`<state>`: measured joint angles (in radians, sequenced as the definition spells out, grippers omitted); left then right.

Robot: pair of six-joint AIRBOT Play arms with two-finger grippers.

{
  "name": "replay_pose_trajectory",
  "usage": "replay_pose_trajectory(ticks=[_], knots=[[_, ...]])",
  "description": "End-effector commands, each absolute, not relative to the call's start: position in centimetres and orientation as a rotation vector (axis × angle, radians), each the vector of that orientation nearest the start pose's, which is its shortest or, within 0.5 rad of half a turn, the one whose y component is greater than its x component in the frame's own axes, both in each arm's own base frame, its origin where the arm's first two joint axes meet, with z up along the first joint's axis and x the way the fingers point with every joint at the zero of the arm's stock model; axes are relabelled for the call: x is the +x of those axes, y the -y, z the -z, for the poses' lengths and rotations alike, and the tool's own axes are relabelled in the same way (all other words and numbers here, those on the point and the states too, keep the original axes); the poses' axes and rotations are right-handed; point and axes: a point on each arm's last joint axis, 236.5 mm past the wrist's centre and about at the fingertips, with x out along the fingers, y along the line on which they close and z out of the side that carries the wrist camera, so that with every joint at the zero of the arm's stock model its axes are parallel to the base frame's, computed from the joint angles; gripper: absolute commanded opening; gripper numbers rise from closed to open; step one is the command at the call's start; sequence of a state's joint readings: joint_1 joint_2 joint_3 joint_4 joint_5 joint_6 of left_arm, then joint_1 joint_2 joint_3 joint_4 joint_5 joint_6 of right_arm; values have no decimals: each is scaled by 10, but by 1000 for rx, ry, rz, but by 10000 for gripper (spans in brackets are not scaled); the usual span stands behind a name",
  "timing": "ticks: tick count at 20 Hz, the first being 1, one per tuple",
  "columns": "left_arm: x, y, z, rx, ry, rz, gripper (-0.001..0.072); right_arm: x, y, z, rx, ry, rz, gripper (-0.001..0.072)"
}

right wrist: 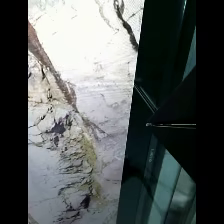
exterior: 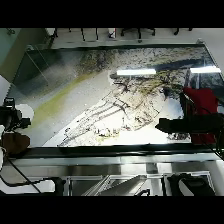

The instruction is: Fold the shirts.

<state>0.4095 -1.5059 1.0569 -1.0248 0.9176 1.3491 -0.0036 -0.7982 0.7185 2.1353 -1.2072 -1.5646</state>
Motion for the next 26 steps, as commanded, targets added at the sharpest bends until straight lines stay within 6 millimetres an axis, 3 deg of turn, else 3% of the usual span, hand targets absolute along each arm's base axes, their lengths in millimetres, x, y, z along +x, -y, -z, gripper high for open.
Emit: replay_pose_trajectory(ticks=[1, 4, 6, 8, 10, 13, 15, 18, 21, 23, 26], knots=[[332, -269, 92, 85, -1471, -679, 14, 258, -117, -35, 518, -1247, -316, 22], [354, -257, 53, 105, -1452, -698, 14, 257, -117, -34, 516, -1248, -314, 22], [390, -224, 2, 124, -1332, -634, 14, 257, -117, -34, 516, -1248, -314, 22], [429, -159, -59, 88, -1163, -475, 14, 257, -117, -34, 516, -1248, -314, 22], [447, -78, -120, 46, -1027, -293, 14, 258, -117, -34, 517, -1248, -314, 22], [432, 39, -187, 21, -915, -17, 14, 258, -117, -34, 517, -1248, -314, 22], [411, 115, -210, 4, -868, 186, 14, 258, -117, -34, 516, -1248, -315, 22], [366, 219, -204, 53, -908, 448, 14, 258, -117, -34, 517, -1247, -313, 22], [326, 303, -158, 168, -1014, 613, 14, 258, -117, -34, 517, -1247, -313, 22], [305, 346, -116, 243, -1090, 676, 14, 258, -117, -34, 518, -1247, -314, 22], [290, 385, -64, 292, -1162, 706, 14, 258, -117, -34, 517, -1247, -314, 22]])
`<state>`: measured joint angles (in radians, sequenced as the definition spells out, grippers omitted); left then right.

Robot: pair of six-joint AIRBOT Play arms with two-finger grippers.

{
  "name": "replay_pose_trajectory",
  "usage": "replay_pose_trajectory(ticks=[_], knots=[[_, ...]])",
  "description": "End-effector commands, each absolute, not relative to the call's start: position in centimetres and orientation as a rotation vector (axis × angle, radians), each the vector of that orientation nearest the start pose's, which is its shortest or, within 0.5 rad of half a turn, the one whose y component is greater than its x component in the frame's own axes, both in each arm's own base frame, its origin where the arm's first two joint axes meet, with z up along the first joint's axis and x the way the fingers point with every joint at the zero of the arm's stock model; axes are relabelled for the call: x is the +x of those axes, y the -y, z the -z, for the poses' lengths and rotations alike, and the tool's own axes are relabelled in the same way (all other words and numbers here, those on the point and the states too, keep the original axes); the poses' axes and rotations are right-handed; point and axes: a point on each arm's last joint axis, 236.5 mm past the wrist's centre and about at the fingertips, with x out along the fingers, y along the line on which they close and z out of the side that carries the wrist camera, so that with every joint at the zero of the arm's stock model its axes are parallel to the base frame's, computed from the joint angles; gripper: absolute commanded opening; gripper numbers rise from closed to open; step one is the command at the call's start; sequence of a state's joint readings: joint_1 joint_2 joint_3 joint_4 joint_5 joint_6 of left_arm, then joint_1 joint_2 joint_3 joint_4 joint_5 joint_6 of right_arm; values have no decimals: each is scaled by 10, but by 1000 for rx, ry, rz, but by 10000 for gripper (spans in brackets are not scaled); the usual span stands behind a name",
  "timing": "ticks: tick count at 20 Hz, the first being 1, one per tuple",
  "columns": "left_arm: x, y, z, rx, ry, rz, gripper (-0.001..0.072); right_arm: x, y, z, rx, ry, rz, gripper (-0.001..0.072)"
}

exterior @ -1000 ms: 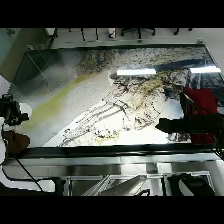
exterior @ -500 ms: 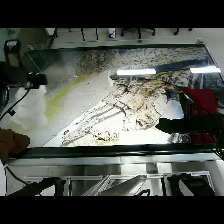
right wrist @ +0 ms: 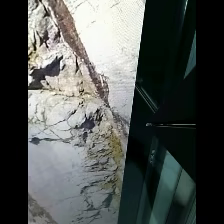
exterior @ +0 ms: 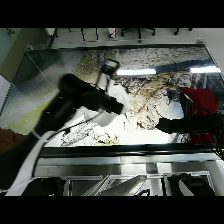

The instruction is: Fold the shirts.

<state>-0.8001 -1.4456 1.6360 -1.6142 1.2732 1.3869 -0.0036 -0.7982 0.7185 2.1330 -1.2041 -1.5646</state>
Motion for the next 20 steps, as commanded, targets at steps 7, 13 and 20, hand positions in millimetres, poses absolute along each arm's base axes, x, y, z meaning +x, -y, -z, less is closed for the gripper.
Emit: replay_pose_trajectory(ticks=[7, 13, 20], knots=[[317, 354, -99, 178, -1189, 629, 689, 259, -116, -38, 495, -1235, -329, 30], [319, 194, -145, 53, -1254, 376, 689, 275, -115, -41, 422, -1184, -371, 592], [303, 158, -4, -405, -1169, 251, 689, 293, -177, -7, 602, -1293, -547, 595]])
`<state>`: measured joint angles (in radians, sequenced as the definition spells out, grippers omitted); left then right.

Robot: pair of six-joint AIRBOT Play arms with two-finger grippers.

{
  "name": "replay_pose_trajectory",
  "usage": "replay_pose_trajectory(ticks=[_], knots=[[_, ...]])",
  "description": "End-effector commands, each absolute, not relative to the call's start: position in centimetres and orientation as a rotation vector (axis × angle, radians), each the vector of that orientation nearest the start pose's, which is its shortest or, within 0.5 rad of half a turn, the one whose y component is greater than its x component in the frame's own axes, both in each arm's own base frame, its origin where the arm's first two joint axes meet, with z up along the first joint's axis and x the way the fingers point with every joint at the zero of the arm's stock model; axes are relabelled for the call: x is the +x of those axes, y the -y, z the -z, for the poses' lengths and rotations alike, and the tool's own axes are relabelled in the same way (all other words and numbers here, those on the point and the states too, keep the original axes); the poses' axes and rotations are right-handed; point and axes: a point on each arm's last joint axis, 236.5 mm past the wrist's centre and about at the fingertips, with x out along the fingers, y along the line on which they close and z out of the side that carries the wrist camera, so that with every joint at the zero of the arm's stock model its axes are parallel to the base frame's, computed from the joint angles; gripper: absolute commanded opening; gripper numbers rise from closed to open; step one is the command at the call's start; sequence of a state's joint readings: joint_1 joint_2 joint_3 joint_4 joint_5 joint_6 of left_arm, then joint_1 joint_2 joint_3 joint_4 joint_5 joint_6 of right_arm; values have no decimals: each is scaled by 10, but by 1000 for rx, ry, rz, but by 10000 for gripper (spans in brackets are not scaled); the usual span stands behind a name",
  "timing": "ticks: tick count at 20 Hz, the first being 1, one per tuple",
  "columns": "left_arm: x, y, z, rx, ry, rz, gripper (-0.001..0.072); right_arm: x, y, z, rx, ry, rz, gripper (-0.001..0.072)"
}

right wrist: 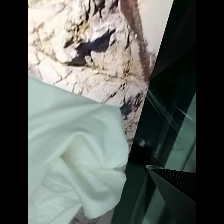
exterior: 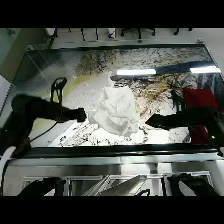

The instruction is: Fold the shirts.

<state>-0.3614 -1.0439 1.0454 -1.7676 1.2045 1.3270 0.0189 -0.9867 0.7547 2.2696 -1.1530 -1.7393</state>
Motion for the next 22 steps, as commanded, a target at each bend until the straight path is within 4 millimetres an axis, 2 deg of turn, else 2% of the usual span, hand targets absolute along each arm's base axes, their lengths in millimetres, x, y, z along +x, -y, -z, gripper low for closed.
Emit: replay_pose_trajectory(ticks=[1, 3, 6, 9, 10, 12, 13, 14, 15, 16, 17, 18, 20, 21, 22], knots=[[307, 159, 11, -473, -1141, 242, 689, 296, -188, 2, 583, -1302, -553, 596], [317, 159, 36, -559, -1118, 207, 689, 301, -213, 16, 538, -1310, -578, 596], [334, 165, 61, -579, -1125, 176, 688, 320, -249, 19, 485, -1266, -612, 595], [353, 183, 71, -547, -1145, 198, 688, 333, -265, 29, 486, -1287, -609, 593], [361, 192, 73, -524, -1149, 220, 688, 335, -265, 34, 490, -1300, -602, 552], [373, 206, 80, -503, -1167, 239, 688, 334, -266, 40, 489, -1318, -599, 299], [377, 211, 85, -498, -1182, 242, 688, 333, -265, 40, 487, -1320, -600, 245], [380, 214, 92, -494, -1209, 241, 632, 333, -265, 40, 486, -1321, -603, 107], [380, 214, 100, -489, -1242, 239, 359, 332, -265, 39, 484, -1324, -606, 22], [380, 211, 106, -476, -1267, 233, 125, 331, -265, 37, 480, -1323, -609, 21], [379, 209, 109, -467, -1288, 233, 15, 332, -265, 34, 477, -1315, -612, 21], [382, 207, 106, -473, -1285, 230, 15, 333, -263, 28, 479, -1299, -614, 21], [397, 201, 79, -478, -1222, 249, 14, 343, -255, 4, 493, -1233, -614, 21], [404, 199, 53, -482, -1168, 270, 14, 350, -248, -16, 502, -1181, -615, 21], [411, 197, 22, -487, -1103, 292, 14, 360, -236, -46, 513, -1104, -614, 20]])
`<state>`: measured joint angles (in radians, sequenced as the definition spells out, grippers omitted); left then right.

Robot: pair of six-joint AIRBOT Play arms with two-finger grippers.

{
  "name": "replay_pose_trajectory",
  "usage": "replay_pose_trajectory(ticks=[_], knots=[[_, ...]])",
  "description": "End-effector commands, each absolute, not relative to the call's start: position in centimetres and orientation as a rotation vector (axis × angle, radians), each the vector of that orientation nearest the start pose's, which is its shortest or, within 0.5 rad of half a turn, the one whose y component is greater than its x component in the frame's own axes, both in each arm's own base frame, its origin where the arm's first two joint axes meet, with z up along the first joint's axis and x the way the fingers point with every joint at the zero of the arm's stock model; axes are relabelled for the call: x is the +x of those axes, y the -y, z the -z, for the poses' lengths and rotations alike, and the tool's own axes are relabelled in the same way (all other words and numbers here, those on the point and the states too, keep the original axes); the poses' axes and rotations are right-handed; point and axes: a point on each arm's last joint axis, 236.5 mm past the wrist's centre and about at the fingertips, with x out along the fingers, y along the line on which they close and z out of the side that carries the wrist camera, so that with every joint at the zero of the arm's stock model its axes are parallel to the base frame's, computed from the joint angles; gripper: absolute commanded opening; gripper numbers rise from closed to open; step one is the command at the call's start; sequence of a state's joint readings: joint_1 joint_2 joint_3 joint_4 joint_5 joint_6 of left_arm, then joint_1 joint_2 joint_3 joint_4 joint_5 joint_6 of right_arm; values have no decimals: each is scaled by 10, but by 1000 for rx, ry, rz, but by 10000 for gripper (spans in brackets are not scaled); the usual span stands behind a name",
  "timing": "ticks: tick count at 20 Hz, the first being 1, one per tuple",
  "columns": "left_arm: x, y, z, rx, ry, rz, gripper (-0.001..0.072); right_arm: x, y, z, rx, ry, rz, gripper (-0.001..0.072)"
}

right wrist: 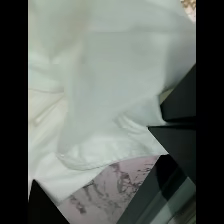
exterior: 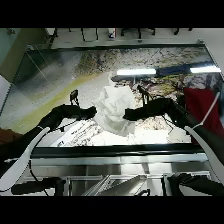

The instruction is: Fold the shirts.

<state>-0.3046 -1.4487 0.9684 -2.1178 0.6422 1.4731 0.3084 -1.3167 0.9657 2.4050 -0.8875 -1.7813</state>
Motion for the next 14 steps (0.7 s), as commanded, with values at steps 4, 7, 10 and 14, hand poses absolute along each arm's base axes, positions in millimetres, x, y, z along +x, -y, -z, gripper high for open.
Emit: replay_pose_trajectory(ticks=[4, 7, 10, 14], knots=[[415, 191, -174, -503, -697, 429, 14, 380, -182, -225, 493, -660, -619, 20], [362, 177, -354, -498, -308, 543, 13, 335, -147, -381, 390, -266, -621, 20], [281, 153, -479, -471, -3, 610, 13, 265, -128, -489, 275, 29, -596, 20], [219, 120, -542, -395, 188, 563, 13, 212, -108, -553, 170, 249, -508, 20]])
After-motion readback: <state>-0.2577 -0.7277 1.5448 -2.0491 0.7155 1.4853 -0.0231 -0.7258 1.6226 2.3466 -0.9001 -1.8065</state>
